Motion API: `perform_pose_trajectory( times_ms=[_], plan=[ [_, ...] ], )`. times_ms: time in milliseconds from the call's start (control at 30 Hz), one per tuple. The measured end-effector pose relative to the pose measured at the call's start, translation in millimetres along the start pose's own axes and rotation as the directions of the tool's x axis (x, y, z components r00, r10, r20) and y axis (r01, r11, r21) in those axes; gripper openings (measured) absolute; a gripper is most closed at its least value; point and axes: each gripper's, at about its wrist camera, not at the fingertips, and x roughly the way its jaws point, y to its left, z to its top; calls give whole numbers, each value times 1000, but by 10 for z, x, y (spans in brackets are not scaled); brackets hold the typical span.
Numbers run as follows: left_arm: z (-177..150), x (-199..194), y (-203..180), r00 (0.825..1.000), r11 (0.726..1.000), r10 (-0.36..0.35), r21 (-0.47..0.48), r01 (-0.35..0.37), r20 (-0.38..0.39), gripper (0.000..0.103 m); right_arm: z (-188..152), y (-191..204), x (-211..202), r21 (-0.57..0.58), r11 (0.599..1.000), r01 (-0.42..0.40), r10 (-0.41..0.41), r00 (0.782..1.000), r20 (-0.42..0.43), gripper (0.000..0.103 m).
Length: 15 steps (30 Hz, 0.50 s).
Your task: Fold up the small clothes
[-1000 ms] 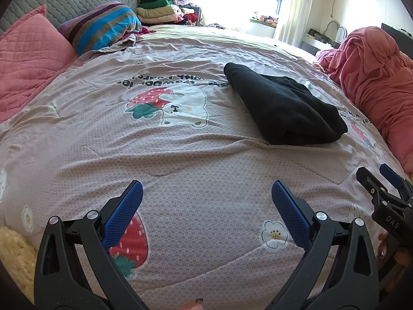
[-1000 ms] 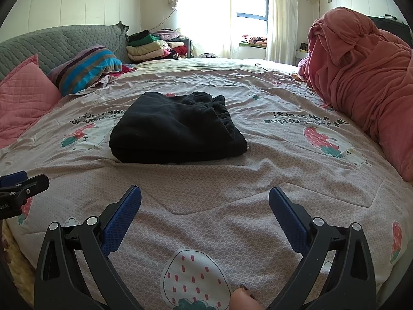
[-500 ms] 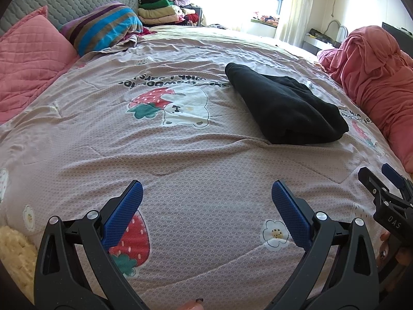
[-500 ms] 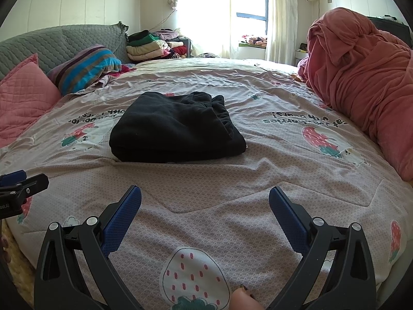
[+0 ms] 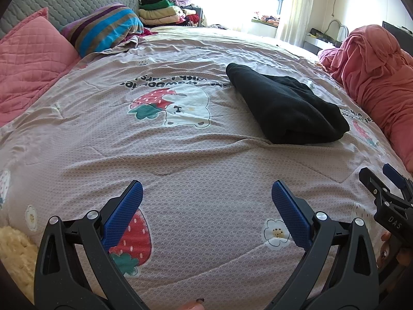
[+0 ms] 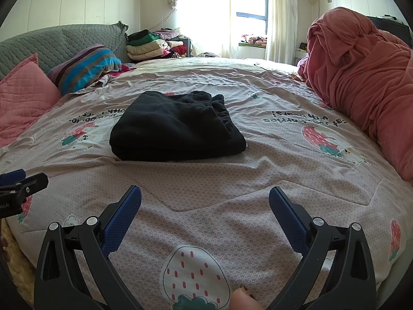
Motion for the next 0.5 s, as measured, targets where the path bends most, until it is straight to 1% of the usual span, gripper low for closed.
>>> perform_pose_trajectory(
  times_ms=[333, 400, 467, 500],
  plan=[
    [-6, -10, 2, 1000, 1000, 5, 14, -5, -6, 94, -27, -12, -6, 14, 1000, 13, -13, 1000, -10, 98],
    [-27, -16, 3, 1000, 1000, 6, 20, -6, -9, 94, -22, -50, -6, 24, 999, 30, -29, 999, -14, 98],
    [-40, -10, 21, 999, 999, 30, 19, -30, -11, 94, -10, -126, -16, 43, 998, 54, -53, 998, -22, 98],
    [-44, -9, 44, 999, 999, 39, 13, -39, -13, 94, -5, -214, -33, 59, 995, 81, -79, 996, -28, 98]
  ],
)
